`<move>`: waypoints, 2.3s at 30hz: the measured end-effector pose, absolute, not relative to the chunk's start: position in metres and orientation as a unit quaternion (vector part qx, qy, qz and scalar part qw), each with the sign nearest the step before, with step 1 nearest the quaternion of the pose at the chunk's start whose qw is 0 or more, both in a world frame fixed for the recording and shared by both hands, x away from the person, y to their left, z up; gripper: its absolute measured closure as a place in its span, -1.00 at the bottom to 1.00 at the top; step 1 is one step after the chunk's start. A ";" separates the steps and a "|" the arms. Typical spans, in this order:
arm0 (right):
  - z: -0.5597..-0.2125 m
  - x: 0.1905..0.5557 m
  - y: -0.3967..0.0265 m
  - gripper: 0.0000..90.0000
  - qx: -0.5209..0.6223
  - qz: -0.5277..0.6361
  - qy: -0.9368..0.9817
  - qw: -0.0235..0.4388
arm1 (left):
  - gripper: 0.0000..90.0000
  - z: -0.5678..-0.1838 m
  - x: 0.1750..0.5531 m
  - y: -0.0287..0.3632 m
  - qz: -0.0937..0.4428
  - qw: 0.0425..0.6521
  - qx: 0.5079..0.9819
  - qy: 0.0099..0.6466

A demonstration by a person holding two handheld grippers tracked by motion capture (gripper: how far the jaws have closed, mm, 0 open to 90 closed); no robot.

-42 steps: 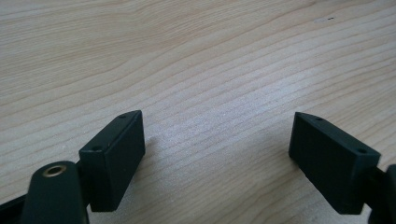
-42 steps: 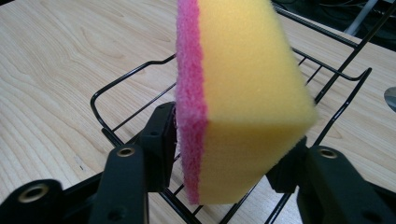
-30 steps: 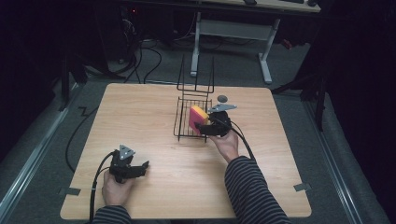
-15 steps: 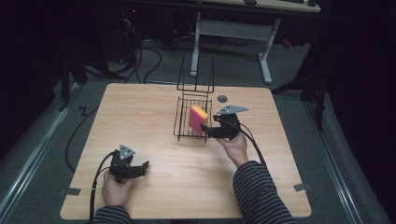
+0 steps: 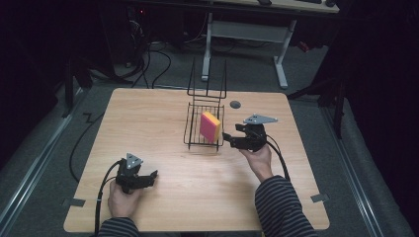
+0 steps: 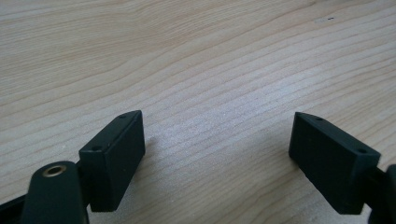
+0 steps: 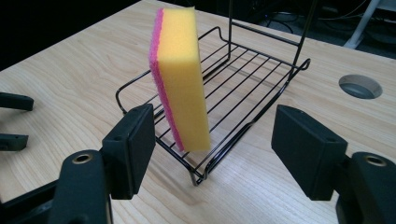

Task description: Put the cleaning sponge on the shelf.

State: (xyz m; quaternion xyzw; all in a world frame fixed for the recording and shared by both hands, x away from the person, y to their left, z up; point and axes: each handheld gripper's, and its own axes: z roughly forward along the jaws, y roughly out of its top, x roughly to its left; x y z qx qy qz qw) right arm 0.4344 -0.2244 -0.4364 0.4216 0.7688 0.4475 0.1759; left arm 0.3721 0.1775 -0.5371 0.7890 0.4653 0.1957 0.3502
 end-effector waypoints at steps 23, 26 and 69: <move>-0.419 0.415 -0.263 -0.25 0.429 0.462 0.752 0.190 | -0.58 -0.537 0.372 0.178 0.196 0.350 0.789 0.465; -0.421 0.412 -0.267 -0.24 0.432 0.467 0.748 0.190 | -0.58 -0.537 0.372 0.178 0.196 0.350 0.789 0.465; -0.463 0.352 -0.321 -0.18 0.480 0.479 0.703 0.212 | -0.58 -0.537 0.372 0.177 0.196 0.350 0.789 0.465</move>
